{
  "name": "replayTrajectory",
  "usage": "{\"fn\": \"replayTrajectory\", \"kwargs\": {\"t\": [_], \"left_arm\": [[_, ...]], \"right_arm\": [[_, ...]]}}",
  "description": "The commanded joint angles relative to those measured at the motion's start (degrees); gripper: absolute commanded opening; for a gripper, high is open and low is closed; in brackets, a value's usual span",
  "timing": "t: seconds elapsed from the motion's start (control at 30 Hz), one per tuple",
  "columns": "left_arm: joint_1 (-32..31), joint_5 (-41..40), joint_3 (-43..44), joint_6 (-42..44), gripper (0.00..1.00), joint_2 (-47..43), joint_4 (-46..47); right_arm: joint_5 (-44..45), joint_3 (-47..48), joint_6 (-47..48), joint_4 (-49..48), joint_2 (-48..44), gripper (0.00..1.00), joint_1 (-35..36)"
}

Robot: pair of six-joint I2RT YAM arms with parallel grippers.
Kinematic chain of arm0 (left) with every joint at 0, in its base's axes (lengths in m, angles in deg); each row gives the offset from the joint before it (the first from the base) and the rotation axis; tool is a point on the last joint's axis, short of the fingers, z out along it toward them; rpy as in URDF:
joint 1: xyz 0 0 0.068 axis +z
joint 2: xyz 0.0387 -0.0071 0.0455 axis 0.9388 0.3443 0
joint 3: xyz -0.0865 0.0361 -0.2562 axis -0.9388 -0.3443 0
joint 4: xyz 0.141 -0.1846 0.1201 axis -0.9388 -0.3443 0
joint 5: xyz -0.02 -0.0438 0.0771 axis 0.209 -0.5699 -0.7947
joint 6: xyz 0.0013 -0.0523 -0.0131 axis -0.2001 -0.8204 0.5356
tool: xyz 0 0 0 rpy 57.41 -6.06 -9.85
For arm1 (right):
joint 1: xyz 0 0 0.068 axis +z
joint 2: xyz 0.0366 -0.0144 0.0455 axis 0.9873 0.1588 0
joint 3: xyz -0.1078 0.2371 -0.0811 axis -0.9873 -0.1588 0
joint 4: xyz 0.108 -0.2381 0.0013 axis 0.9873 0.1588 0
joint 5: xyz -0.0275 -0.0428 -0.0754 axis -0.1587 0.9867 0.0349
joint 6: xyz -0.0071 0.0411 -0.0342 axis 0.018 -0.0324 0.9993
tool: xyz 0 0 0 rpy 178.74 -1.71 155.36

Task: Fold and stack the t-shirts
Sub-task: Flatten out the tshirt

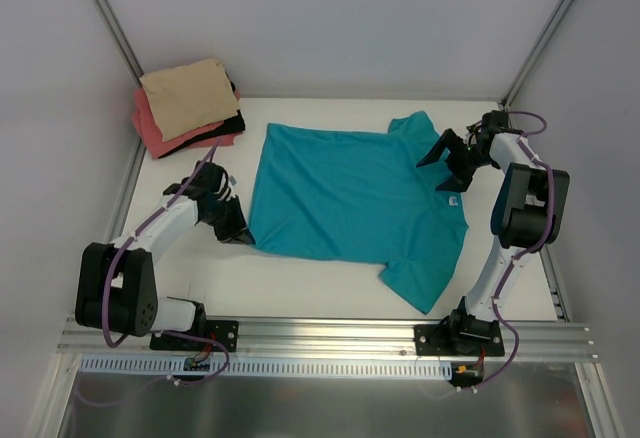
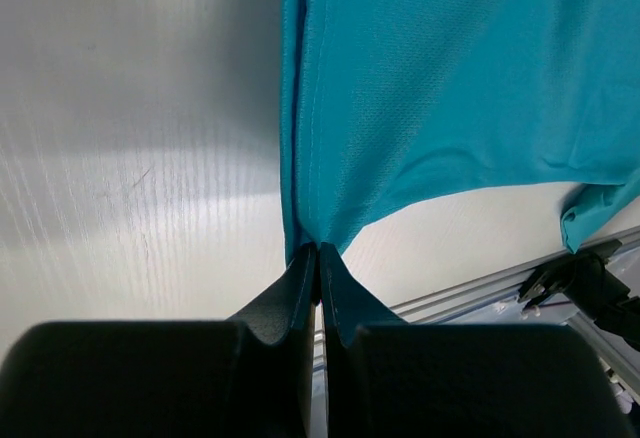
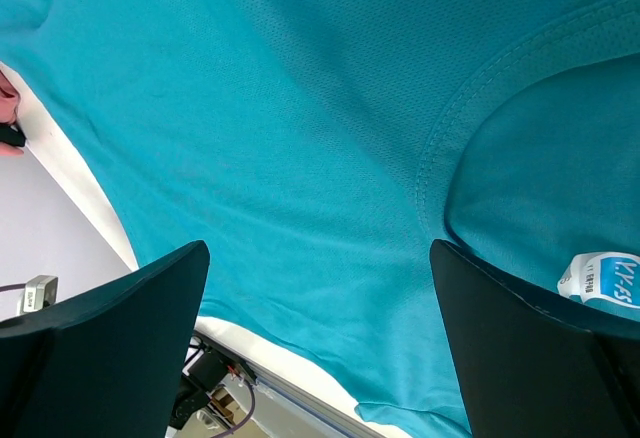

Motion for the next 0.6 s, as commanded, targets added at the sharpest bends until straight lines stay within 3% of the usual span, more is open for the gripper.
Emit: {"fn": "replayTrajectory", "kwargs": {"t": [0.0,0.3,0.33,0.37,0.47,0.57], "left_arm": [[-0.6,-1.5,-1.9,-1.5,0.00,-2.9,-1.3],[-0.6,-3.0,-8.1,-2.7,0.01,-3.7,0.4],[-0.5,-3.1,-8.2,-2.7,0.10,-3.7,0.3],[-0.6,-3.2,-8.6,-2.8,0.39,-3.9,0.3],[-0.5,-3.7,-8.1,-2.6,0.98,-5.9,0.6],[-0.6,-3.8,-4.5,-2.2,0.99,-8.6,1.3]], "right_arm": [[-1.4,0.8,0.5,0.1,-3.1,0.99,-0.4],[-1.1,-0.4,0.6,-0.1,-4.7,0.99,-0.5],[-1.1,-0.6,0.6,0.0,-4.8,0.99,-0.5],[-1.1,-0.6,0.8,0.1,-5.1,0.99,-0.5],[-0.7,-0.1,1.0,0.6,-5.4,0.99,-0.5],[-0.9,2.3,1.0,1.8,-5.8,0.99,-0.6]]}}
